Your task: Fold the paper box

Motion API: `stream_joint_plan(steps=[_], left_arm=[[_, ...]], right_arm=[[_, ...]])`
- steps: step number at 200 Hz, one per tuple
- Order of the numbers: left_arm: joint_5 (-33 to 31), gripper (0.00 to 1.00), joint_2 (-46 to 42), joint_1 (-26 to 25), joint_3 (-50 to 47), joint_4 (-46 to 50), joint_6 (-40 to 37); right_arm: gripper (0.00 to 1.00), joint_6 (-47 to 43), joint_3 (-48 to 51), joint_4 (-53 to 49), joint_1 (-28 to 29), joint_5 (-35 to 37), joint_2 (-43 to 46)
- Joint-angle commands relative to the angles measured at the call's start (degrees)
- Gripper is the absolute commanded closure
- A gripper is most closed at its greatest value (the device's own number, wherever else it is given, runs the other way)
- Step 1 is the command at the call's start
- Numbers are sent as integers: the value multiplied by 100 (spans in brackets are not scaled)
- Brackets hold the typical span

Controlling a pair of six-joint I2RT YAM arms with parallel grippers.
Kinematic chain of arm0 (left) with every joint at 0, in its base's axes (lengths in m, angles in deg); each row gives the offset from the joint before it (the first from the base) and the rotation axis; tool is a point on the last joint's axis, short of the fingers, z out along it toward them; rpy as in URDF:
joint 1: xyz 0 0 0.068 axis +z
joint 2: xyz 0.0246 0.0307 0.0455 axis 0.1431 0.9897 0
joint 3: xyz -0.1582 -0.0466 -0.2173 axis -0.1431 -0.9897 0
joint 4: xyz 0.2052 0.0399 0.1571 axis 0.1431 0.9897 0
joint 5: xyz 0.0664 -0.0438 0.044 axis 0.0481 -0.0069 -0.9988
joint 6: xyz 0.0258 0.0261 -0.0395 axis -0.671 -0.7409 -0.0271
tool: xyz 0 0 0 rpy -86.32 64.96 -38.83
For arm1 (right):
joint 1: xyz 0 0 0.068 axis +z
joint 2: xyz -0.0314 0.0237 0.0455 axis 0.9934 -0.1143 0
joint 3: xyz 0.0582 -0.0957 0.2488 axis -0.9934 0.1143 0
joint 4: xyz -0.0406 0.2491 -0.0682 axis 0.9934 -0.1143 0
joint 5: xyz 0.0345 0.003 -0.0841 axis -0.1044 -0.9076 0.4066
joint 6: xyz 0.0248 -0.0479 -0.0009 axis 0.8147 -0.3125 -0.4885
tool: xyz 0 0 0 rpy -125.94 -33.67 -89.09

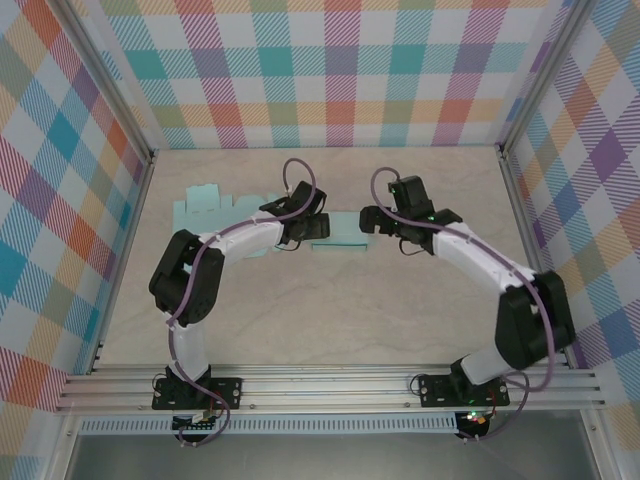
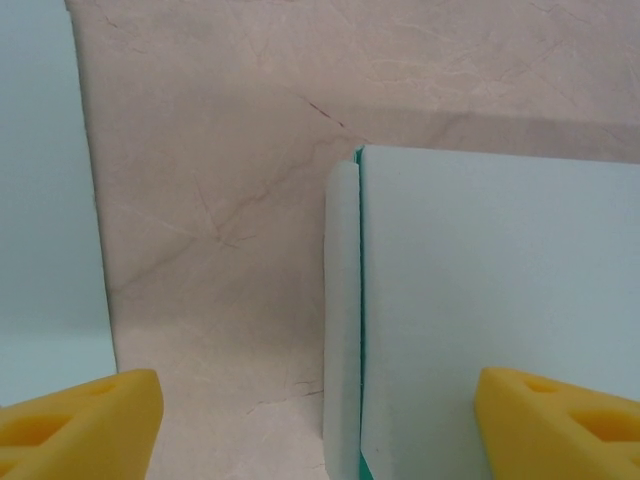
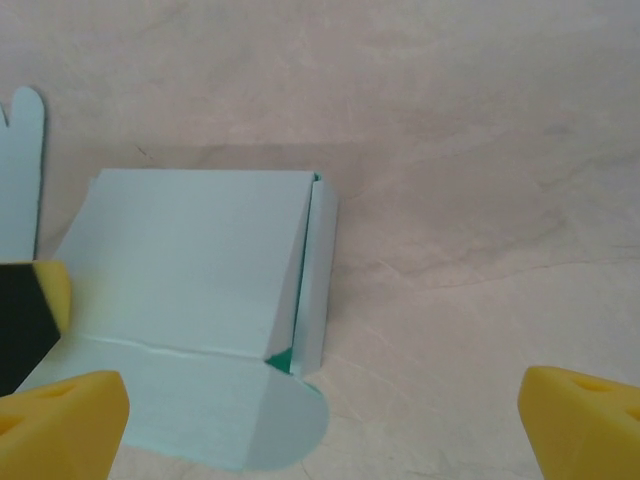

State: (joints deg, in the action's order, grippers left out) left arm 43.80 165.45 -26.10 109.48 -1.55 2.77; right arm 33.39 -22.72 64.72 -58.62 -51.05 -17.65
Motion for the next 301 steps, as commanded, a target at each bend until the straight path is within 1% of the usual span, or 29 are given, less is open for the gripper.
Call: stream_joint_plan(steps=[1, 9, 14, 32, 36, 41, 53, 60, 74, 79, 83, 87, 102, 107, 120, 127, 173, 196, 214, 227, 238, 252, 263, 274, 301], left_arm=[[127, 23, 189, 71, -192, -46, 90], [154, 24, 217, 67, -236, -87, 124], [168, 27, 242, 67, -262, -92, 133], [203, 28, 327, 73, -365, -139, 193], [203, 31, 333, 75, -391, -145, 198], [209, 32, 355, 75, -424, -166, 219], [225, 33, 378, 70, -522, -223, 252], [235, 37, 379, 75, -577, -257, 264], [279, 38, 389, 75, -661, -308, 269], [303, 42, 393, 75, -681, -330, 275], [310, 43, 393, 75, -700, -335, 270], [331, 46, 389, 75, -702, -342, 267], [432, 51, 366, 75, -714, -368, 233], [478, 52, 360, 75, -718, -372, 223], [603, 59, 311, 75, -713, -348, 197], [680, 60, 267, 75, -721, -316, 170], [1356, 62, -266, 75, -1012, 38, -45], [1891, 64, -754, 67, -1353, 18, -8], [2169, 57, -1177, 66, -1759, -219, 226], [2059, 53, -1434, 66, -1933, -299, 354], [1724, 50, -1615, 66, -1970, -281, 404], [1211, 49, -1739, 71, -1963, -212, 448], [993, 50, -1750, 84, -1899, -210, 455], [925, 49, -1675, 93, -1813, -254, 441], [1008, 51, -1300, 127, -1559, -282, 381]], right_arm=[[0, 68, -407, -199, -175, -768, -634], [0, 87, -492, -151, -226, -934, -842], [0, 105, -525, -100, -254, -1025, -971], [0, 163, -562, 80, -334, -1283, -1330], [0, 187, -562, 113, -349, -1329, -1405], [1, 204, -571, 146, -369, -1399, -1505], [8, 245, -578, 222, -429, -1599, -1699], [13, 274, -548, 289, -457, -1726, -1789], [22, 313, -461, 427, -508, -1951, -1896], [24, 328, -413, 474, -526, -2044, -1917], [26, 338, -373, 530, -535, -2107, -1922], [27, 360, -330, 589, -552, -2170, -1922], [31, 427, -153, 818, -608, -2452, -1905], [31, 459, -92, 898, -637, -2553, -1898], [31, 519, 73, 1080, -721, -2809, -1852], [31, 546, 166, 1181, -760, -2932, -1816], [30, 581, 776, 1800, -1098, -3878, -1552], [30, 448, 882, 1816, -1155, -4243, -1535], [30, 399, 1015, 1919, -1152, -4393, -1499], [29, 392, 1102, 2026, -1155, -4488, -1466], [29, 402, 1125, 2094, -1154, -4520, -1462], [29, 417, 1092, 2132, -1155, -4556, -1488], [29, 447, 1050, 2167, -1155, -4597, -1539], [29, 533, 1020, 2238, -1154, -4665, -1593], [29, 775, 1113, 2472, -1149, -4767, -1650]])
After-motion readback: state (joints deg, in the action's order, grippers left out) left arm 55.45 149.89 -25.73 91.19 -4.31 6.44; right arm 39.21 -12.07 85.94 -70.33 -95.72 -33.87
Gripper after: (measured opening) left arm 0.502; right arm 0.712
